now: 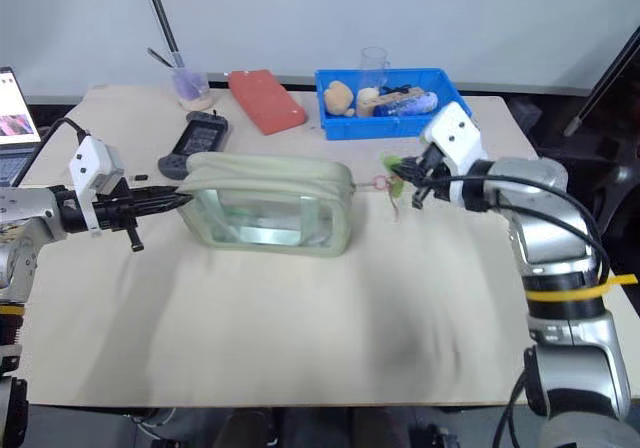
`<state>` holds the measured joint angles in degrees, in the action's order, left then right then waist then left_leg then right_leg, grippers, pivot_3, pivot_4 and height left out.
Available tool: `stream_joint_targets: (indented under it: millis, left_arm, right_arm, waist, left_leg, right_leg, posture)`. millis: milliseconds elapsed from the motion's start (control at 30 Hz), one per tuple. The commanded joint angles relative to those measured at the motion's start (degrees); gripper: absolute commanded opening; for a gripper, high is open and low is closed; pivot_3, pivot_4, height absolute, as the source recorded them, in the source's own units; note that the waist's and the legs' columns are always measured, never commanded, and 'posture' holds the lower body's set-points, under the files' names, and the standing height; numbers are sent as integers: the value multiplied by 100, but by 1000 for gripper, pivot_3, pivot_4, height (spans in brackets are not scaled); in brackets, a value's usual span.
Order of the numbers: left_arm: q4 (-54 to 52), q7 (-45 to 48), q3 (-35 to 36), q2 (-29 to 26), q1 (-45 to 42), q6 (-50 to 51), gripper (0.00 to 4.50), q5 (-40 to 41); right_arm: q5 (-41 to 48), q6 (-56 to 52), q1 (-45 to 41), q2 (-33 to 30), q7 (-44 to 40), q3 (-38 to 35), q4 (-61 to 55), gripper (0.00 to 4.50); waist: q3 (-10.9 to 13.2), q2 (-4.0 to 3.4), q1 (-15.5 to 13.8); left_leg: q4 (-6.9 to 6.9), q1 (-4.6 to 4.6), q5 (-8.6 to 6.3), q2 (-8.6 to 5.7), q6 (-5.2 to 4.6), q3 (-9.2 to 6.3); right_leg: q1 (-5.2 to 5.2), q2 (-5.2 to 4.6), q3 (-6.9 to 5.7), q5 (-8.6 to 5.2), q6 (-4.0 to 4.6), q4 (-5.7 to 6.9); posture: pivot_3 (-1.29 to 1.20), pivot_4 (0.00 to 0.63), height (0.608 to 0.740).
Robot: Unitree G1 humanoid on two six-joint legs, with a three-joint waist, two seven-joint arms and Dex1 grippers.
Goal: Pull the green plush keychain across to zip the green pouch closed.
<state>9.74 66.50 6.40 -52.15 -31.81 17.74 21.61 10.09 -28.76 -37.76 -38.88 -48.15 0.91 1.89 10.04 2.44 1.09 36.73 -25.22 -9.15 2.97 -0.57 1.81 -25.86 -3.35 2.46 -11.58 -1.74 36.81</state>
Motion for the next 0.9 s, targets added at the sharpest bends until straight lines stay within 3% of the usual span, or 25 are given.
stream_joint_targets:
  millis: [33, 200, 333, 567, 700, 767, 900]
  left_arm:
    - [234, -16, -75, 31, -169, -28, 0, -158]
    - [327, -22, -142, 150, -302, -58, 0, -208]
    - [286, -47, -49, 164, -264, -5, 0, -176]
    - [435, -65, 278, -58, -181, 19, 2762, -65]
    - [352, 229, 800, -630, 299, 456, 4500, 211]
    - [262, 317, 1087, -964, 652, 534, 4500, 214]
    - [47, 164, 1702, -1419, 918, 1014, 4500, 379]
  right_arm:
    - [34, 16, 342, 697, 515, 97, 156, 49]
    - [51, -72, 717, 1562, 674, 559, 127, 49]
    - [27, 95, 584, 1513, 627, 482, 114, 49]
    - [234, 414, 55, 142, -503, 59, 436, 2458]
    - [606, 189, -155, -900, -1523, -227, 275, 3884]
    - [917, -186, -281, -1279, -1828, -391, 53, 4493]
    - [1674, -1182, -383, -1959, -2322, -646, -739, 4493]
  waist:
    - [-2, 1, 6]
    - [-2, 0, -2]
    - [-2, 0, -16]
    - [-1, -1, -25]
    - [0, -1, 15]
    - [1, -1, 53]
    - [4, -3, 34]
  left_leg:
    - [0, 2, 0, 1, 0, 0]
    - [1, 2, 0, -1, -1, -2]
    - [5, 2, 1, -2, -1, -3]
    - [5, 0, 0, -2, 0, -2]
    - [-5, -2, -2, 1, -3, -1]
    - [-11, -2, -4, 2, -5, 2]
    - [-23, -3, -3, 7, -4, 7]
  right_leg:
    - [2, 1, 0, 0, -1, 1]
    - [3, 4, 3, 0, -2, 8]
    - [8, 2, 3, 0, -7, 5]
    - [4, 2, 2, -5, -14, 0]
    - [-2, 2, 3, -7, -6, -5]
    - [-9, 1, 3, -11, -2, -4]
    - [-26, -2, -1, -21, -3, 3]
  posture:
    - [0, 150, 740]
    - [0, 150, 740]
    - [0, 150, 740]
    - [0, 150, 740]
    - [0, 150, 740]
    - [0, 150, 740]
    - [0, 150, 740]
